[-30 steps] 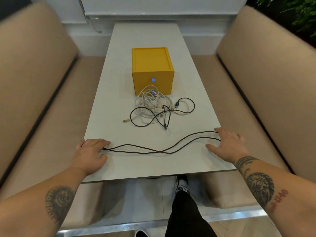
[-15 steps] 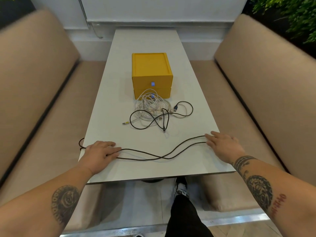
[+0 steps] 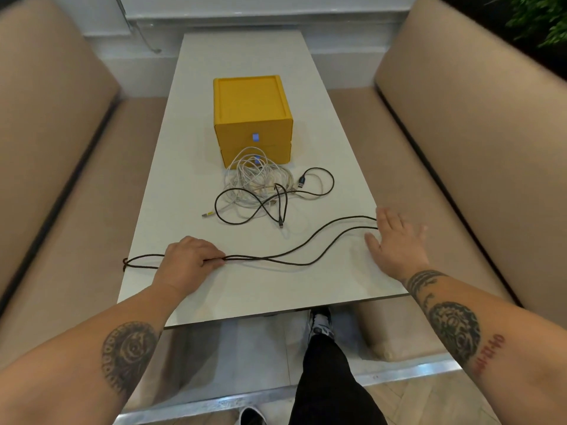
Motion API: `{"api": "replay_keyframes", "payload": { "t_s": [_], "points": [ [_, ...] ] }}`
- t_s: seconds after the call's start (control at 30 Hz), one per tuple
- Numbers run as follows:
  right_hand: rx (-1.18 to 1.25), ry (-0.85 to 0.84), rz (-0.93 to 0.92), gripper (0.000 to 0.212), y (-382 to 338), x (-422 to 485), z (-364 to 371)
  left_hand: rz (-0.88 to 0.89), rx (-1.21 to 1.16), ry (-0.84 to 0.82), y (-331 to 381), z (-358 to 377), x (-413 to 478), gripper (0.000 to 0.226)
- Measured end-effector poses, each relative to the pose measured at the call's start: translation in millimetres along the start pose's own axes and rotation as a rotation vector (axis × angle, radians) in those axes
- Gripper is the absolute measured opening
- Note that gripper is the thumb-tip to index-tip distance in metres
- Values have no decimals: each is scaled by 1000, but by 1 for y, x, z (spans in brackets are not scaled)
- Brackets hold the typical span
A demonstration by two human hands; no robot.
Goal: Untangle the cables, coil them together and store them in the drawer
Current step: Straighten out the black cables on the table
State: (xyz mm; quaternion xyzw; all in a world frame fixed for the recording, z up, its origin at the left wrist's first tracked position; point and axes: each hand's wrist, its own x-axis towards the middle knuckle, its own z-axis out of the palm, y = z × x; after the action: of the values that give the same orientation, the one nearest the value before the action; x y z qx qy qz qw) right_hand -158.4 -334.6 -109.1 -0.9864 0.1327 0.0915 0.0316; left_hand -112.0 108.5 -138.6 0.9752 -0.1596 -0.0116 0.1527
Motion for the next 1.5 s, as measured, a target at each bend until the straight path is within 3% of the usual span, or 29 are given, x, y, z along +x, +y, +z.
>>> {"api": "replay_keyframes", "payload": {
  "t_s": [0.13,0.4,0.67,0.93,1.17,1.3,1.4,1.5],
  "points": [
    [-59,21,-126,66,-18,4,-11,0,-5,-12,6,1,3,11],
    [11,-252,-9,63,11,-1,4,11,-53,-17,21,-4,12,14],
    [112,77,12,57,3,-6,-7,-31,-90,1,20,-13,1,27],
    [181,92,-64,47,-15,-1,-21,-24,-133,-16,31,-25,-7,37],
    [233,119,-158,38,-43,10,-33,-50,-215,13,43,-35,9,29],
    [419,42,-275,49,-93,21,-48,-33,-263,13,60,-40,31,28],
    [556,-112,-284,67,-142,25,-55,-37,-297,12,73,-42,46,27],
    [718,-177,-224,41,-175,34,-50,-62,-344,25,83,-46,58,26]
  ]
}}
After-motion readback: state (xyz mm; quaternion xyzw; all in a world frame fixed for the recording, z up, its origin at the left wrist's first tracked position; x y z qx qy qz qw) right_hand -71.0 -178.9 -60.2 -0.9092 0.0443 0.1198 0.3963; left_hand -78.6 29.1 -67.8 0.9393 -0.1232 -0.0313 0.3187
